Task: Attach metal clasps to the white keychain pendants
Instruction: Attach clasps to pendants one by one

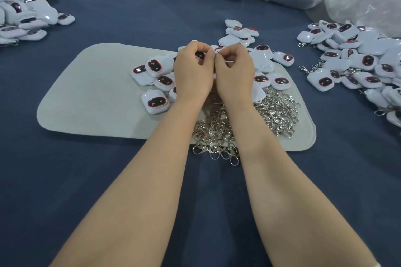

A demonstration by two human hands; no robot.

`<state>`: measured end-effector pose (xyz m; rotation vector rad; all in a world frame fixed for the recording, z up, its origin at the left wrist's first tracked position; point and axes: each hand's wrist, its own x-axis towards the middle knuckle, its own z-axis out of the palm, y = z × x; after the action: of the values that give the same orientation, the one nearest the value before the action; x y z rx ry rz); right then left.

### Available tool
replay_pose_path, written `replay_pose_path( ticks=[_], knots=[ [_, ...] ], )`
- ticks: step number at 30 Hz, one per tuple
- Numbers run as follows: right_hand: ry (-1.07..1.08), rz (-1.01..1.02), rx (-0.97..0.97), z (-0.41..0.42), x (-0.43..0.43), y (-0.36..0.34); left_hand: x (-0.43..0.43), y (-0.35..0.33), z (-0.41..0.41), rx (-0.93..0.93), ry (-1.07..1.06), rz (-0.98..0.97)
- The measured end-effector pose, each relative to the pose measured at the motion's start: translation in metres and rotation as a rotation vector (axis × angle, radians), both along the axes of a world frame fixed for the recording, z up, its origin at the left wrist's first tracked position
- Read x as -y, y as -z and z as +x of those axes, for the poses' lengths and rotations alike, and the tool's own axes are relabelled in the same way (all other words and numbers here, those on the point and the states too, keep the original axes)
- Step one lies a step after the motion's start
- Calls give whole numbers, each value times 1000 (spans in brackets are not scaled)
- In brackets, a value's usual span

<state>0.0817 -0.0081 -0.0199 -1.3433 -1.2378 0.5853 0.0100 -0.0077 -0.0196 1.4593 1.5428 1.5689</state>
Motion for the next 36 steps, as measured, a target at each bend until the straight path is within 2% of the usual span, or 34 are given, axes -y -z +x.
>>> replay_pose_path(
  ticks=[11,36],
  knots=[
    [-16,10,-3,0,-1,0,-2,1,0,-78,-13,-18],
    [11,8,78,0,-1,2,-1,0,2,-101,-30,-29]
  ],
)
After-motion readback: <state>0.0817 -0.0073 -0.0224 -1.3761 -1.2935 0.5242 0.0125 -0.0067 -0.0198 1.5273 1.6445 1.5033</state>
